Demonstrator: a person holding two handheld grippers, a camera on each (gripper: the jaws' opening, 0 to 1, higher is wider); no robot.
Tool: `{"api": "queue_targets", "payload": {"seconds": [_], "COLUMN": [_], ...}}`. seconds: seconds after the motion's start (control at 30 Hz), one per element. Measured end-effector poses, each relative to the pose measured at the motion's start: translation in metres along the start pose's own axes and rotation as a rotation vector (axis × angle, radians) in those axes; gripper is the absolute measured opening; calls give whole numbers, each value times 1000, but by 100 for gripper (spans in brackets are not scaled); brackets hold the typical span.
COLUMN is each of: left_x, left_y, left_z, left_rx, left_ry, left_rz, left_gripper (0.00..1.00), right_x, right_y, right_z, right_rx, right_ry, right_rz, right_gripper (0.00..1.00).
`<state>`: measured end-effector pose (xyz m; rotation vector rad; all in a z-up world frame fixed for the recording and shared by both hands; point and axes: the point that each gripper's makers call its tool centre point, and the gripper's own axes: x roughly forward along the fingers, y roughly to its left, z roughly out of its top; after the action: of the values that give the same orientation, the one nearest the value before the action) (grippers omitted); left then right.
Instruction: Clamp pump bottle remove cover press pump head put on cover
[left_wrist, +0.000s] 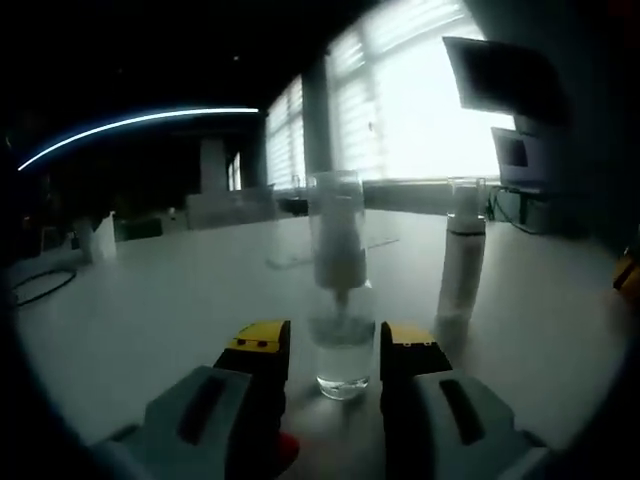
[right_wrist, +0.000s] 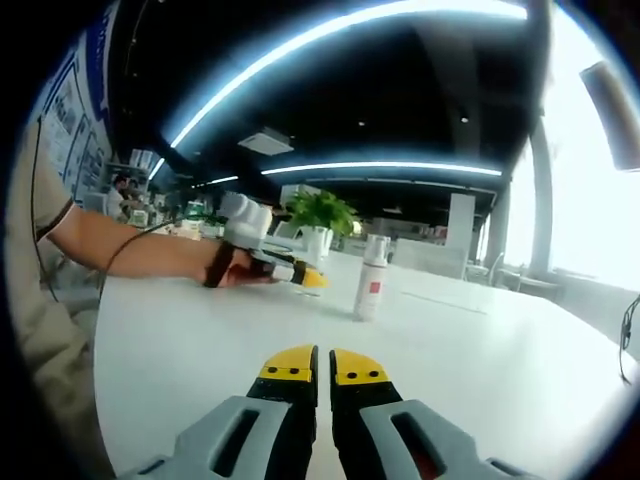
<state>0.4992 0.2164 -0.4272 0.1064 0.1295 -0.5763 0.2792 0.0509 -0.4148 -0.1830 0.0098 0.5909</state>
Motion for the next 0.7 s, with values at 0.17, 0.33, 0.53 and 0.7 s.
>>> {"api": "queue_targets", "payload": {"seconds": [0.17,0.33,0.53,0.7], "left_x": [3,4,4,5], "left_y": [-1,3,0,0], "left_z": [-1,-4,-3,-4], "left_rx": [-8,-7,-30,-26], "left_ry": [2,6,-3,7], "left_rz": [5,10,2,5], "left_gripper": [25,22,22,18], "right_x": [1,1,1,1], "right_y": [0,2,2,1], "right_z": [-1,-1,-2,-4], "right_rx": [-8,-21,-35,-47], "right_ry": [3,7,14,20], "right_rz": [-1,-1,-3,-3], "right_gripper": [0,0,0,0]}}
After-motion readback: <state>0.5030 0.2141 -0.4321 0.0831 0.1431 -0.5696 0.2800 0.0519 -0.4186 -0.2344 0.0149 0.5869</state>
